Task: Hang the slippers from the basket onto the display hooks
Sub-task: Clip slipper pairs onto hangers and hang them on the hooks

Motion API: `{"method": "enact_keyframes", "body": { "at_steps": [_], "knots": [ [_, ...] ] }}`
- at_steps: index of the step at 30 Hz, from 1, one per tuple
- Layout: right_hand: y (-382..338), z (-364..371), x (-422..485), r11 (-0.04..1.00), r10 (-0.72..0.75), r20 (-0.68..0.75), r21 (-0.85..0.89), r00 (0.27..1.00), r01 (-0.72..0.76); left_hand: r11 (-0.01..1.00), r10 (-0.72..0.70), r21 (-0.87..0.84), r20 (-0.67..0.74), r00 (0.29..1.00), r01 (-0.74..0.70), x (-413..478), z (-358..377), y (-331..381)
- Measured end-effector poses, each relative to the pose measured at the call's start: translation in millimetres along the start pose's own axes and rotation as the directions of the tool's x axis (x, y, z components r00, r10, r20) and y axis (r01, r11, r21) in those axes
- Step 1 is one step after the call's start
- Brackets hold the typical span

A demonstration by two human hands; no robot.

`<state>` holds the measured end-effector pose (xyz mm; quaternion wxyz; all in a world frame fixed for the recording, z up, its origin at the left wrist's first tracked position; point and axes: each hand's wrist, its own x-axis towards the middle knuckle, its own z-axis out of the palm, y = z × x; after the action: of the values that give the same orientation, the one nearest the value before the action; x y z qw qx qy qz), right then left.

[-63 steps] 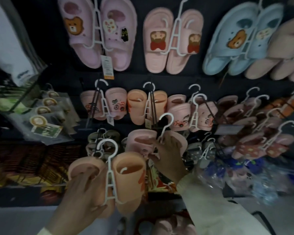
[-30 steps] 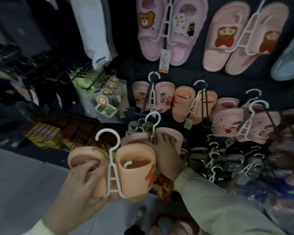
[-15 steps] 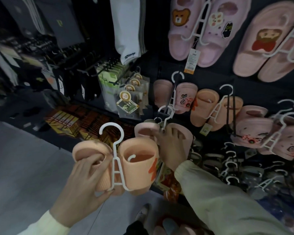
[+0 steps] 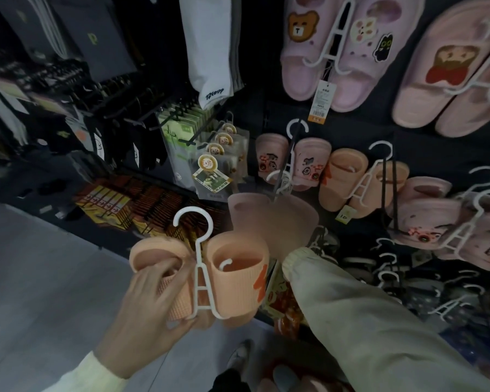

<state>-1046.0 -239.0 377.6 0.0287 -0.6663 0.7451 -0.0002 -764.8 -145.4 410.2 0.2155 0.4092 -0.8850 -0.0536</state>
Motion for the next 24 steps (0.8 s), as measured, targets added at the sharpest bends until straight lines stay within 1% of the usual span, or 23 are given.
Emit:
{"method": "enact_keyframes", "body": {
  "at_steps": [4, 7, 9, 13, 17, 21, 22, 24],
  "knots": [
    [3, -3, 2, 0.999, -0.010, 0.020, 0.034, 1.000, 0.009, 1.000, 0.006, -0.012, 0.005, 1.000, -0.006, 6, 2, 2],
    [5, -5, 1, 0.992, -0.042, 0.049, 0.124, 0.998, 0.036, 1.000, 0.025, -0.006, 0.001, 1.000, -0.025, 12, 3, 4],
    [7, -6, 0, 0.987, -0.045, 0.043, 0.159, 0.998, 0.038, 1.000, 0.027, -0.003, 0.001, 1.000, -0.027, 16, 4, 4],
    [7, -15, -9, 0.994, -0.022, 0.031, 0.110, 0.999, 0.018, 0.999, 0.032, 0.001, 0.025, 0.999, -0.032, 21, 6, 3],
    [7, -16, -13, 0.993, 0.003, -0.016, 0.115, 1.000, -0.001, 0.999, 0.037, 0.006, 0.041, 0.998, -0.037, 24, 7, 3],
    [16, -11, -16, 0.975, -0.021, -0.121, 0.216, 0.992, 0.047, 0.999, 0.048, 0.011, 0.040, 0.998, -0.048, 29, 6, 3],
    [21, -13, -22, 0.961, -0.040, -0.130, 0.268, 0.991, 0.074, 0.999, 0.053, 0.008, 0.040, 0.998, -0.054, 31, 7, 3],
    [32, -17, -35, 0.894, -0.058, -0.130, 0.435, 0.990, 0.110, 0.998, 0.069, -0.003, 0.043, 0.997, -0.069, 33, 11, 5]
  ]
}}
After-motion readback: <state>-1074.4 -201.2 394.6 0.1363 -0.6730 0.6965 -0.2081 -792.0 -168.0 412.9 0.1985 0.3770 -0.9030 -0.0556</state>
